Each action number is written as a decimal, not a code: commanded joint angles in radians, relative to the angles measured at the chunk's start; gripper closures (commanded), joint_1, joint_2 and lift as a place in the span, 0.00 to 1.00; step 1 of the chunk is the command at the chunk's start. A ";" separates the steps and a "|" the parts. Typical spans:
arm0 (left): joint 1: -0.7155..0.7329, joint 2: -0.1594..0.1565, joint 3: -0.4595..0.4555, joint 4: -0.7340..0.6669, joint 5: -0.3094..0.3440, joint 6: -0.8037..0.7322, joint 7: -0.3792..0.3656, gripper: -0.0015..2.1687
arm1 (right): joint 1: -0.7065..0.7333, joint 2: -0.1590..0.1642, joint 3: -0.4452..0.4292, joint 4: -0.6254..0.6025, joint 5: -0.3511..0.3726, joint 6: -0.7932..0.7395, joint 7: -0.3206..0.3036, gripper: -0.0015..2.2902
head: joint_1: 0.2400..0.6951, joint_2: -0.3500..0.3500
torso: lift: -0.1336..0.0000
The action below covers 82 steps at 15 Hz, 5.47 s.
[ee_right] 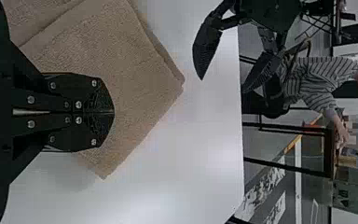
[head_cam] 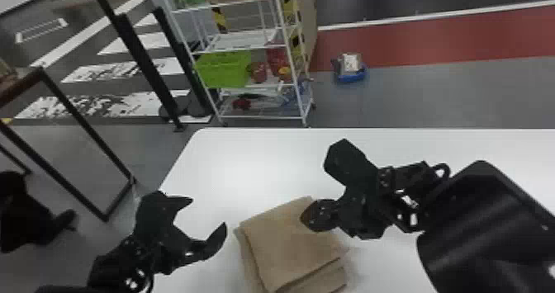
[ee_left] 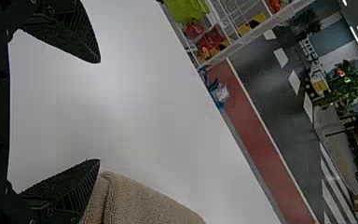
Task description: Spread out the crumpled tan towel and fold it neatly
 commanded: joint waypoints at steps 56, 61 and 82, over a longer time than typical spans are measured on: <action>0.025 -0.044 -0.068 0.261 0.198 -0.319 0.230 0.09 | 0.420 -0.186 -1.029 -0.396 -0.705 -0.214 -0.133 0.82 | 1.00 0.71 | 0.08; 0.011 -0.047 -0.174 0.255 0.180 -0.319 0.246 0.09 | 0.436 -0.186 -1.033 -0.396 -0.708 -0.220 -0.124 0.82 | 1.00 0.63 | 0.08; 0.017 -0.129 0.056 0.111 0.682 -0.368 0.360 0.08 | 0.666 -0.068 -0.796 -0.491 -0.544 -0.282 -0.613 0.02 | 1.00 0.82 | 0.08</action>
